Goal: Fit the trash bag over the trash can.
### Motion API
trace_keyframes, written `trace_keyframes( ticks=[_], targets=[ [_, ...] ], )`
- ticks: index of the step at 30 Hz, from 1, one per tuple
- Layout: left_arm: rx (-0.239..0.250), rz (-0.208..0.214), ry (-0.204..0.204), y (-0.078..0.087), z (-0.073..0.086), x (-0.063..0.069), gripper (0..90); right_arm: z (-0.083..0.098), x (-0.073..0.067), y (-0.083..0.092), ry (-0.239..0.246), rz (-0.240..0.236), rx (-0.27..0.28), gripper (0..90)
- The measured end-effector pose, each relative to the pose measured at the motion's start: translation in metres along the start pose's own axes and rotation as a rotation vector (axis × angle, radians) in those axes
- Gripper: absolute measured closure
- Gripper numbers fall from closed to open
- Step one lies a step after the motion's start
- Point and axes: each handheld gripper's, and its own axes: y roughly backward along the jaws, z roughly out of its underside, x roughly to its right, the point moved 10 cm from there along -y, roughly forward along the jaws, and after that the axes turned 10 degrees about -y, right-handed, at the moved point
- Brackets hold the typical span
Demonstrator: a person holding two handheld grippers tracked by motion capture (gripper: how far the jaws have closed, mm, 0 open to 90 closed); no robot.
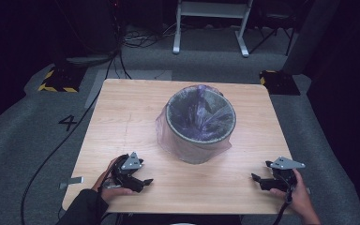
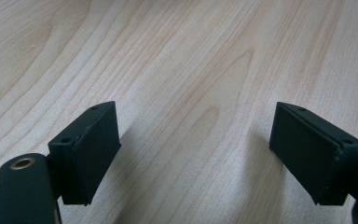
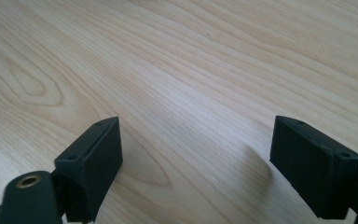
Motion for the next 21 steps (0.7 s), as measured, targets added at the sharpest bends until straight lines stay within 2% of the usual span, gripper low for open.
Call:
trace_keyframes(
  ticks=[3,6,11,21],
  targets=[
    [-0.001,-0.003,0.001,0.0,0.0,0.0,15.5,0.006,0.009,0.004,-0.051,-0.005,0.017,15.3],
    [-0.003,-0.006,0.002,0.0,0.0,0.0,15.3,0.011,0.019,0.01,-0.099,0.016,0.013,15.2],
    [-0.006,-0.007,0.003,0.0,0.0,-0.001,15.3,0.015,0.028,0.014,-0.112,0.029,0.017,15.3],
    [-0.006,-0.005,0.001,0.0,0.0,-0.001,15.3,0.015,0.028,0.014,-0.118,0.035,0.016,15.0]
  ],
)
